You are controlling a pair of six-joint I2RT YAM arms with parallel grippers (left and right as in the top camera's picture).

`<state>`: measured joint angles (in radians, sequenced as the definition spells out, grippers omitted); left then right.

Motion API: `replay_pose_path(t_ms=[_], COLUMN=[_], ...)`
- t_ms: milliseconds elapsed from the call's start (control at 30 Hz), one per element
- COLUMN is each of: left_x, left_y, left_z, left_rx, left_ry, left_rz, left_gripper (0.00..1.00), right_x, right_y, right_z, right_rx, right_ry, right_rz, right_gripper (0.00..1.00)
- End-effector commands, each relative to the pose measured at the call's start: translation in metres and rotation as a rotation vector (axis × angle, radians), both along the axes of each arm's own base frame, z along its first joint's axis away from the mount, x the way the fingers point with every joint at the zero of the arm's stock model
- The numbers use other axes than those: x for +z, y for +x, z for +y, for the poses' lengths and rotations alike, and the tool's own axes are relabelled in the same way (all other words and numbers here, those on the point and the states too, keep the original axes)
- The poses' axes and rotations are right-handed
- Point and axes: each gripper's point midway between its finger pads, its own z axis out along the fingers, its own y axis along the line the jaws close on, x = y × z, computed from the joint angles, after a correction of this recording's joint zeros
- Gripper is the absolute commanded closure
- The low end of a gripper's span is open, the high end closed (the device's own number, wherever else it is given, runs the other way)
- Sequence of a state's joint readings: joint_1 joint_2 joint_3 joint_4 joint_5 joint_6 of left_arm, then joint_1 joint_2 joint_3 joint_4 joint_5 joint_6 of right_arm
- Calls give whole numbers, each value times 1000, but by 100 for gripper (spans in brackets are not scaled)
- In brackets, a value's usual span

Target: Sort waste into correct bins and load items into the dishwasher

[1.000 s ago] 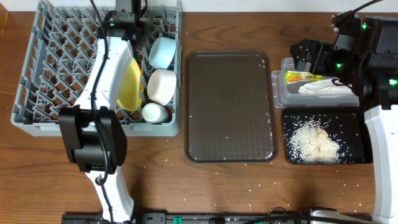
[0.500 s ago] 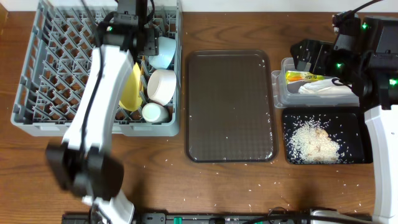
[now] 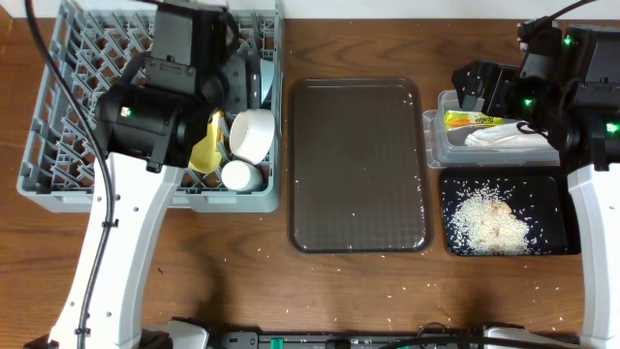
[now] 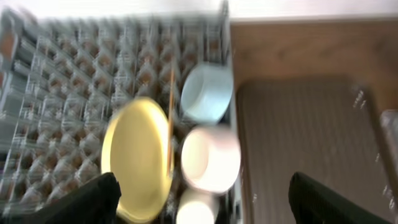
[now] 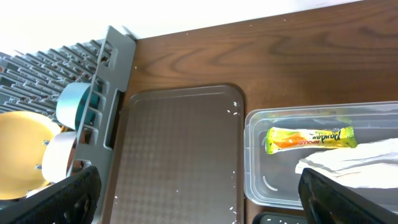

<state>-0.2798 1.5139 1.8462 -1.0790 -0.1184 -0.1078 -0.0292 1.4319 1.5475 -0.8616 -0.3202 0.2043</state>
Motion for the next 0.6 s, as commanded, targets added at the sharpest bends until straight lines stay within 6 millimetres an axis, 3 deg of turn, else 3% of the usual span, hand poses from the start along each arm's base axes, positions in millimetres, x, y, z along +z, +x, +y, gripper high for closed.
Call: replay_pose_path(t_ms=[0, 200, 567], left_x=[-9, -15, -5], left_y=[-13, -19, -12], left_z=[5, 7, 35], left_rx=[4, 6, 86], left_ry=[20, 31, -27], left_rz=[62, 94, -116], left_gripper=[13, 7, 7], right_x=[0, 0, 0], right_y=[1, 1, 1], right_z=[1, 1, 1], right_rx=[5, 5, 5], right_ry=[-4, -4, -4], right_rz=[-2, -2, -2], right_gripper=[1, 1, 1])
